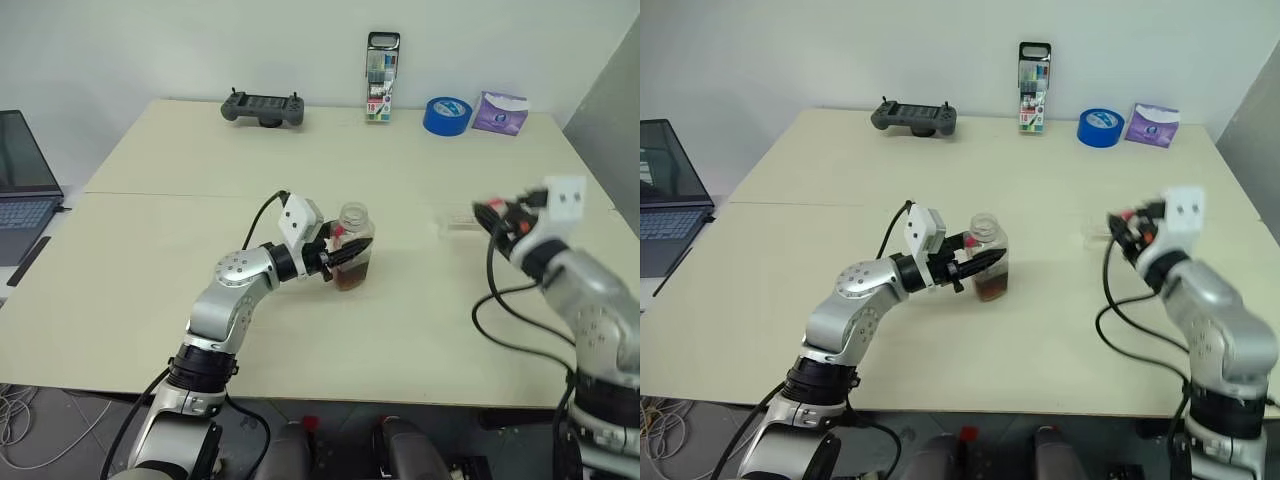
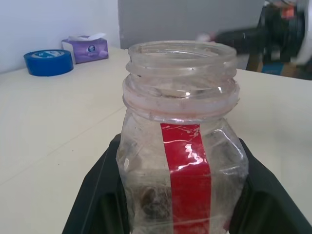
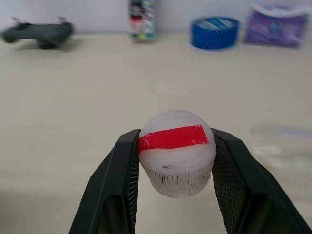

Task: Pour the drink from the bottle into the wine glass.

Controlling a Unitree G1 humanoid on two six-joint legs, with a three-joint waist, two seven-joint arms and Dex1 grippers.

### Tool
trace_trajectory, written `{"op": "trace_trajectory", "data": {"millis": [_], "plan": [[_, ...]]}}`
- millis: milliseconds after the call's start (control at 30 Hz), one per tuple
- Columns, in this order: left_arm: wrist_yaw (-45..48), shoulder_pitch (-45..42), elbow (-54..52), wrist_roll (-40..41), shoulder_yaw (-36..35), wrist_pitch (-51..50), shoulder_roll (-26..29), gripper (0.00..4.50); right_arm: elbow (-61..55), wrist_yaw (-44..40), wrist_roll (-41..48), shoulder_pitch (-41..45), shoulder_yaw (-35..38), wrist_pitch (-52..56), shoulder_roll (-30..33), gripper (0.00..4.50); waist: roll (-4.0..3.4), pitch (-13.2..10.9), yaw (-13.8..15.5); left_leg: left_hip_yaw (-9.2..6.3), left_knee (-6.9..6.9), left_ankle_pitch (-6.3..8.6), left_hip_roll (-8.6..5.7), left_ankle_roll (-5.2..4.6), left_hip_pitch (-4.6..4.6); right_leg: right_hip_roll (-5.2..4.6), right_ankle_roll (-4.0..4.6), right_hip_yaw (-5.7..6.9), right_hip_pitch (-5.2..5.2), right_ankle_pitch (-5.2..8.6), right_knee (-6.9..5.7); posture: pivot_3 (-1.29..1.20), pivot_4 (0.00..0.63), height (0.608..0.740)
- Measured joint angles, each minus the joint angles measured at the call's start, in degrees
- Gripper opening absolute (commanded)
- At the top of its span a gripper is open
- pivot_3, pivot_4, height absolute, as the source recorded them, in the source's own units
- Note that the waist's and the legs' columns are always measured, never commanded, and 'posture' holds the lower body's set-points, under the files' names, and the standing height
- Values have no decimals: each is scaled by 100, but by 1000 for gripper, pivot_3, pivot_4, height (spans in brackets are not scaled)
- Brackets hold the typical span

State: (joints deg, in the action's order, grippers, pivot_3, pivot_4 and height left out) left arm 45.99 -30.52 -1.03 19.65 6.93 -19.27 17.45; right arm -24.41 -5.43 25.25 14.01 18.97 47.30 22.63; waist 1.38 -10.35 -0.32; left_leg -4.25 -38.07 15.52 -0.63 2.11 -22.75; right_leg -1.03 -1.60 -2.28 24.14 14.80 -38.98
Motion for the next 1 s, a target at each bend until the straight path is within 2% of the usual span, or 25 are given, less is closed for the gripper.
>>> {"op": "trace_trajectory", "data": {"millis": [100, 200, 467, 600, 833, 1000], "plan": [[92, -180, 163, -1, 12, 44, -91, 1887, 21, 529, -634, -835, -50, -706, -614, 1740, -3, 1, -36, 13, 4, 0, 8, 0, 17, 15, 0, -4, -5, 0, -3, 0, 150, 740], [128, -280, 197, -1, 59, 101, -178, 1887, 481, 786, -1013, -912, -180, -1265, -939, 1740, -5, 2, -145, 24, 9, 0, 11, 0, 30, 34, 0, -15, -9, 0, -4, 0, 150, 740], [181, -337, 314, -60, 65, 181, -183, 1887, 1413, 655, -1322, -745, -363, -1695, -931, 4462, -6, 3, -148, 31, 12, 0, 18, 0, 29, 45, 0, -11, -9, 0, -3, 0, 150, 740], [-23, -337, 398, -169, -53, 331, -188, 1887, 1408, 512, -1328, -694, -455, -1643, -767, 4500, -6, 3, -146, 30, 12, 0, 18, 0, 27, 45, 0, -10, -9, 0, -3, 0, 150, 740], [-155, -337, 499, -185, -112, 442, -192, 1887, 667, 294, -1478, -644, -712, -986, -223, 4500, -6, 2, -138, 22, 11, 0, 16, 0, 26, 44, 0, -8, -10, 0, -2, 0, 150, 740], [-160, -337, 511, -189, -114, 482, -192, 1887, 666, 299, -1519, -568, -726, -853, -250, 4500, -7, 2, -139, 22, 11, 0, 17, 0, 26, 44, 0, -10, -9, 0, -2, 0, 150, 740]]}}
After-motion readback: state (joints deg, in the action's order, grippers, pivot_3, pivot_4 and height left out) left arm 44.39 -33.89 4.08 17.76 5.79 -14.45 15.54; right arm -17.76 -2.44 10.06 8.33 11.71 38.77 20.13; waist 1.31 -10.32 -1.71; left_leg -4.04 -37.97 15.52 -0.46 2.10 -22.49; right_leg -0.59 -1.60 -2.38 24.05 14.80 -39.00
